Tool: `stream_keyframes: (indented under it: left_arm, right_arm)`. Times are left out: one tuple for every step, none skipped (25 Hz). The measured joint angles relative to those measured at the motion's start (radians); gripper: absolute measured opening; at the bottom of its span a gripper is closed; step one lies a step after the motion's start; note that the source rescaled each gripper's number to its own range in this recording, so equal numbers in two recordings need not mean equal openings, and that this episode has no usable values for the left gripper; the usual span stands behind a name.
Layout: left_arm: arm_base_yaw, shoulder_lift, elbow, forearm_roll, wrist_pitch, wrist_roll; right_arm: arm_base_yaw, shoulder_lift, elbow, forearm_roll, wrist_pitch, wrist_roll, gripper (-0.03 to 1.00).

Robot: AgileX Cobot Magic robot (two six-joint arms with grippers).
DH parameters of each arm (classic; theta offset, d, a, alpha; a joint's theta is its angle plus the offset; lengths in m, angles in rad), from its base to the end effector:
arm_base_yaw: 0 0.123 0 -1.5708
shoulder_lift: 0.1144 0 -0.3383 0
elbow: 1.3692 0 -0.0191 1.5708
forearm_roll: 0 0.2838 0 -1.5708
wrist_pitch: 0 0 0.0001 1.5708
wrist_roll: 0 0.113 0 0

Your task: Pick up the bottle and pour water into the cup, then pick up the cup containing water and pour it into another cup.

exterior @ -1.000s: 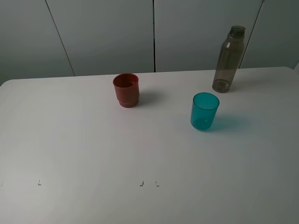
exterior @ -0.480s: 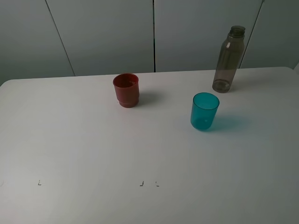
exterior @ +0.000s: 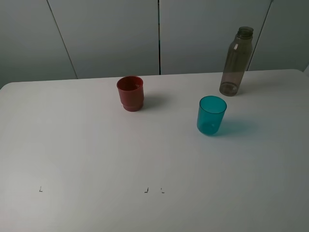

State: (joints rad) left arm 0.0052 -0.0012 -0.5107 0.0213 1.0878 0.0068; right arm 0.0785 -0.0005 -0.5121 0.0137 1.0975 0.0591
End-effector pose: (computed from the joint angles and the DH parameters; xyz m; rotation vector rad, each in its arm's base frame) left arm -0.0128 0.0021 0.2839 0.0002 2.0595 0.0330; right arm -0.0135 0.0003 0.2834 -0.0211 2.0699 0.1011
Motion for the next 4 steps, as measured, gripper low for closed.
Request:
stream_keyframes:
  left_arm:
    - [0.0, 0.0, 0.0, 0.0, 0.0, 0.0]
    - [0.0, 0.0, 0.0, 0.0, 0.0, 0.0]
    - [0.0, 0.0, 0.0, 0.0, 0.0, 0.0]
    - [0.0, 0.0, 0.0, 0.0, 0.0, 0.0]
  right_arm:
    - [0.0, 0.0, 0.0, 0.0, 0.0, 0.0, 1.0]
    - [0.0, 0.0, 0.0, 0.0, 0.0, 0.0, 1.0]
    - [0.0, 0.0, 0.0, 0.0, 0.0, 0.0, 1.0]
    - [0.0, 0.0, 0.0, 0.0, 0.0, 0.0, 1.0]
